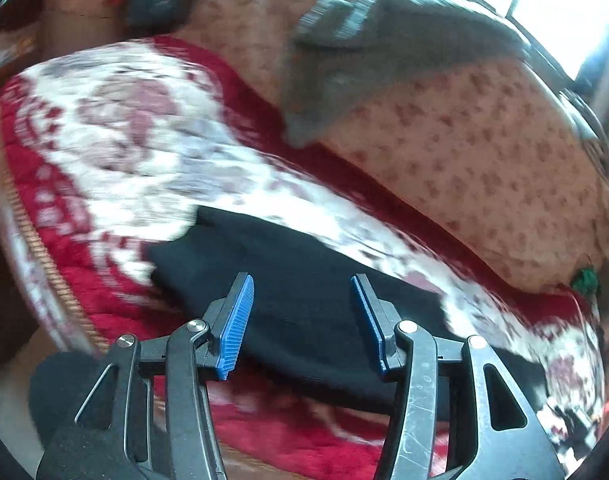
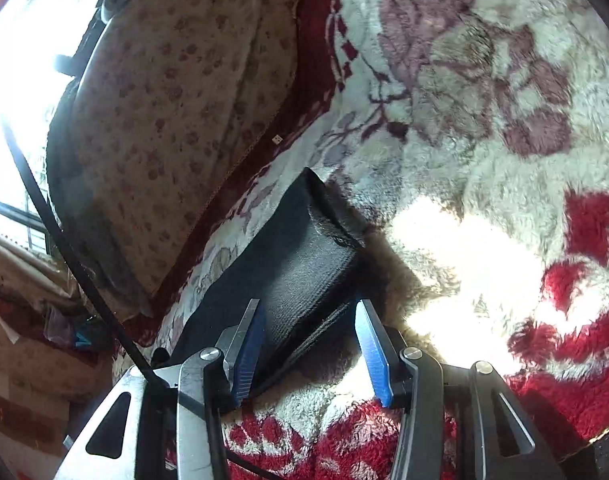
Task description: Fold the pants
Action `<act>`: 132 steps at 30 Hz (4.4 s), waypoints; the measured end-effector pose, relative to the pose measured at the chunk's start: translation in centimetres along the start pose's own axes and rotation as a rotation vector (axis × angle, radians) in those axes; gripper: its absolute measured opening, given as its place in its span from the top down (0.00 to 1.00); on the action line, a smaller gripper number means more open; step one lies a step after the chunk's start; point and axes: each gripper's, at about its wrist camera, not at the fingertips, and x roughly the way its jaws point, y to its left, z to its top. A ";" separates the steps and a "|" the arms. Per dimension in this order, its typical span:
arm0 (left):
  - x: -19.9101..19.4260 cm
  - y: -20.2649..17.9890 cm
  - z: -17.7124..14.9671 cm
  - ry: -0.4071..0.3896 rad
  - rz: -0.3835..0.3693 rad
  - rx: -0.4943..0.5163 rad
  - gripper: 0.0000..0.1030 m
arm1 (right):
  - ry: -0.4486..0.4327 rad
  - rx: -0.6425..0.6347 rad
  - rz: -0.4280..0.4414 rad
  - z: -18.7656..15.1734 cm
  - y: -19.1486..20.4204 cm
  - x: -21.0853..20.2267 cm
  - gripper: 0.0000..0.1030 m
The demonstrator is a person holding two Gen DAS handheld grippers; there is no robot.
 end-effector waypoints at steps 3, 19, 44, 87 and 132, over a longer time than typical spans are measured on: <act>1.8 -3.7 -0.6 0.075 -0.093 0.058 0.47 | 0.027 0.005 -0.004 -0.6 -0.4 0.4 0.47; 12.5 -28.2 -7.2 0.462 -0.547 0.502 0.47 | -0.006 0.065 0.120 0.0 -1.0 1.4 0.43; 19.9 -42.7 -15.3 0.741 -0.782 1.161 0.47 | -0.034 0.062 0.335 0.6 -5.0 1.1 0.61; 12.4 -21.9 -2.8 0.411 -0.666 0.799 0.87 | 0.294 -0.275 0.672 -7.8 14.9 8.6 0.87; 8.9 -14.3 -8.3 0.439 -0.521 0.461 0.87 | 0.279 -0.389 0.258 -6.7 16.8 14.9 0.69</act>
